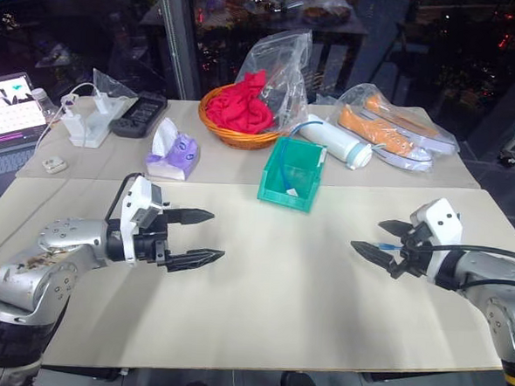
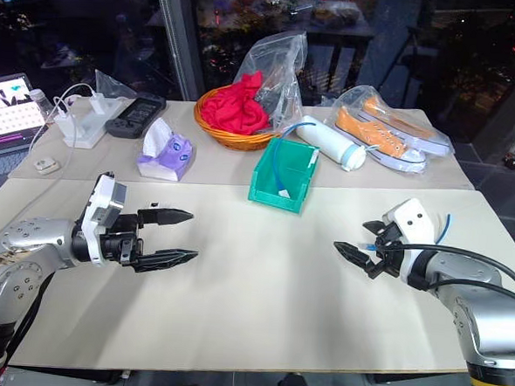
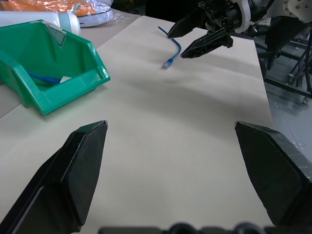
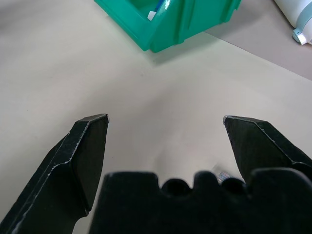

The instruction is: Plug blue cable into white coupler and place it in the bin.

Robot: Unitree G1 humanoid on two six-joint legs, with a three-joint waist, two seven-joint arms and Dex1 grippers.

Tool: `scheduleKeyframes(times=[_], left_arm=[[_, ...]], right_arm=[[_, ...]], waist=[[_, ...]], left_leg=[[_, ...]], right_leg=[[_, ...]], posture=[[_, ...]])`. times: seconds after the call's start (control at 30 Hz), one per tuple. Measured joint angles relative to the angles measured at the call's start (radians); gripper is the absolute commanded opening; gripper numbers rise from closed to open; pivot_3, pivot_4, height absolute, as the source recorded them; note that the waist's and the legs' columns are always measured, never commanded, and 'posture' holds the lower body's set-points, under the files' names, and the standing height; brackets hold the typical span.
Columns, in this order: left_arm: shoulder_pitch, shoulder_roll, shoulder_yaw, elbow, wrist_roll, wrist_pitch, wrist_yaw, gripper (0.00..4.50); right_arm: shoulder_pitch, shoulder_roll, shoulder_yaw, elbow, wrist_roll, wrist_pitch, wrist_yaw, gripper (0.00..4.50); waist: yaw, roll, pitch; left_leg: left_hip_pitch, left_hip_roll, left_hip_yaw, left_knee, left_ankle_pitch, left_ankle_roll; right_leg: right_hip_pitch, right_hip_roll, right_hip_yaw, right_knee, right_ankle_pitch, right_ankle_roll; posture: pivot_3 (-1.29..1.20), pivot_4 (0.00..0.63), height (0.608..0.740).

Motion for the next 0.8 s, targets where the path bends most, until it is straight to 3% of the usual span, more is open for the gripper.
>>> scheduleKeyframes(times=[0.07,0.17,0.33,0.53,0.8], left_arm=[[0.002,0.0,0.001,0.0,0.0,0.0,-0.001,4.5],[-0.014,-0.028,-0.034,-0.006,0.0,0.0,-0.006,4.5],[-0.02,-0.054,-0.066,-0.005,0.001,0.0,-0.005,4.5],[-0.017,-0.082,-0.081,-0.01,0.001,0.0,0.013,4.5],[0.016,-0.086,-0.08,-0.03,0.0,0.002,0.045,4.5]], right_arm=[[-0.013,-0.004,0.007,0.006,-0.001,0.005,0.004,4.37],[-0.266,-0.14,0.131,0.102,-0.05,0.078,0.044,4.37],[-0.565,-0.3,0.318,0.213,-0.146,0.105,0.224,4.37],[-0.658,-0.308,0.587,0.457,-0.318,0.041,0.419,4.37],[-0.685,-0.231,0.676,0.695,-0.467,-0.096,0.54,4.37]], waist=[[0.0,0.0,0.0],[-0.016,0.007,0.005],[-0.018,0.002,0.003],[-0.023,0.001,0.002],[-0.026,0.001,0.002]], left_leg=[[0.0,0.0,0.0,0.0,0.0,0.0],[-0.001,-0.005,0.001,0.004,0.001,-0.002],[-0.001,-0.002,-0.002,0.003,0.001,-0.001],[-0.007,-0.005,-0.001,0.004,0.001,-0.001],[-0.008,-0.005,-0.001,0.004,0.001,-0.001]], right_leg=[[0.0,0.0,0.0,0.0,0.0,0.0],[0.0,-0.005,0.001,0.0,0.003,0.005],[0.001,-0.002,-0.002,-0.002,0.002,0.003],[-0.002,-0.006,-0.002,-0.002,0.004,0.007],[-0.003,-0.006,-0.002,-0.002,0.004,0.007]], posture=[[0.0,0.15,0.723],[0.0,0.15,0.723],[0.0,0.15,0.723],[0.0,0.15,0.723],[0.0,0.15,0.723]])
